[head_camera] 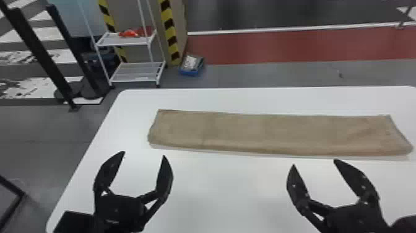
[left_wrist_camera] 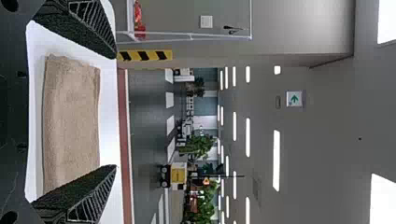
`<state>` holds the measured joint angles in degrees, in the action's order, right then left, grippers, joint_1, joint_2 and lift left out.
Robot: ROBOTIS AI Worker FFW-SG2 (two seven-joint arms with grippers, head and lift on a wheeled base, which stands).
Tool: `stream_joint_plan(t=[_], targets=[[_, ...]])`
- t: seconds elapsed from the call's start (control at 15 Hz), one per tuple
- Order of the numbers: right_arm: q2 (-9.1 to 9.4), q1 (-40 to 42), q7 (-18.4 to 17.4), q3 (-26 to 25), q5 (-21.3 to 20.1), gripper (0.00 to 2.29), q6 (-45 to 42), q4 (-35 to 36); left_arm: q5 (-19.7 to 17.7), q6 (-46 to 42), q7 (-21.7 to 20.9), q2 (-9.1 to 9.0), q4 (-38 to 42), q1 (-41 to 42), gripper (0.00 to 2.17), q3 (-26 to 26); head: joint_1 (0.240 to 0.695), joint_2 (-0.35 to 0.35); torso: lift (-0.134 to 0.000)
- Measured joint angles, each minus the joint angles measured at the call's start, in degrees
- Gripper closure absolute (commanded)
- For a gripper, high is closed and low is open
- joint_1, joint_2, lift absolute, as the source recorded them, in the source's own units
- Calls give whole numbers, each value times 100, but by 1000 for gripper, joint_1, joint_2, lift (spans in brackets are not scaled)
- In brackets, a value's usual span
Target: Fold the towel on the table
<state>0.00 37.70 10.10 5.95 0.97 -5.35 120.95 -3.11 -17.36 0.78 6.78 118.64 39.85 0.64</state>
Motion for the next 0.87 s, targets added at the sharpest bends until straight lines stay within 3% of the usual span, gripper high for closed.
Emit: stream_joint_plan(t=[0.87], targets=[[-310, 150, 2, -303, 517, 73, 315, 67, 120, -219, 114, -14, 57, 380, 33, -61, 695, 109, -123]])
